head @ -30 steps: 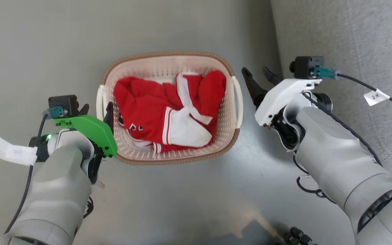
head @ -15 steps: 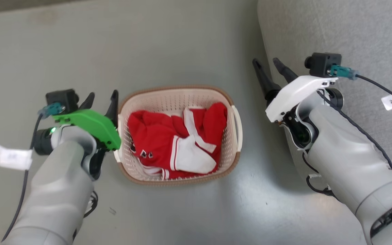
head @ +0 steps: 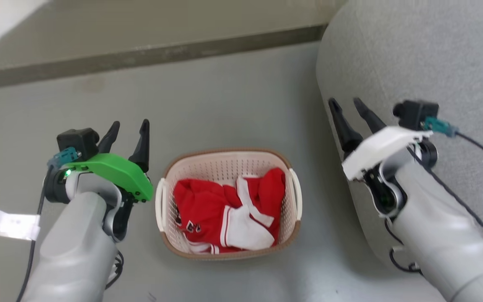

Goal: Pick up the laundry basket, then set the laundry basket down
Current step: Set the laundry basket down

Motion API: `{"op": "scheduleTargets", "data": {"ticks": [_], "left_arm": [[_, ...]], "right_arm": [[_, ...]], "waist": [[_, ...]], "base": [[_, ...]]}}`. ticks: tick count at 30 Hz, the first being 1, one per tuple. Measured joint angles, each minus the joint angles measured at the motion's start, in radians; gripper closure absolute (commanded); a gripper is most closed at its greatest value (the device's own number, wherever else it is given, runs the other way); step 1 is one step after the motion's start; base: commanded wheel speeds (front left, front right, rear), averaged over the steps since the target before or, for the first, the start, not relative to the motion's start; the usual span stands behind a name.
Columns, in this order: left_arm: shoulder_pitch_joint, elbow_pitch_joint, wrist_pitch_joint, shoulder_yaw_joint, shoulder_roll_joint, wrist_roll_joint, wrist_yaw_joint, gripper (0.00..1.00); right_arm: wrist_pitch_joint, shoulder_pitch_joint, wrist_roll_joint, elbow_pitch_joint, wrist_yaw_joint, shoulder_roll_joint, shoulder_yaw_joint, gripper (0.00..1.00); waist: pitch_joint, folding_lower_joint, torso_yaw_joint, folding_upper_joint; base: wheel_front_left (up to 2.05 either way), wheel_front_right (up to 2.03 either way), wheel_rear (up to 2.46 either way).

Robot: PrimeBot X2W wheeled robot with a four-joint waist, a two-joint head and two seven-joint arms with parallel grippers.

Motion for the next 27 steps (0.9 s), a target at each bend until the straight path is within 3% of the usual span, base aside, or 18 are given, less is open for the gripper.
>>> {"op": "scheduleTargets", "data": {"ticks": [8,12,27], "left_arm": [[0.126,-0.136,0.000,0.065,0.000,0.049,0.026,0.00],[0.217,-0.219,0.000,0.113,0.011,0.089,0.052,0.00],[0.397,-0.389,0.000,0.197,0.004,0.172,0.096,0.00]], "right_arm": [[0.000,0.119,-0.078,-0.114,-0.019,-0.009,-0.061,0.00],[0.000,0.177,-0.142,-0.204,-0.053,-0.009,-0.099,0.00],[0.000,0.344,-0.237,-0.371,-0.114,-0.001,-0.214,0.00]], "waist": [[-0.093,0.0000,0.017,0.0000],[-0.146,0.0000,0.027,0.0000],[-0.197,-0.0001,0.035,0.0000]], "base": [[0.00,0.00,0.00],[0.00,0.00,0.00],[0.00,0.00,0.00]]}}
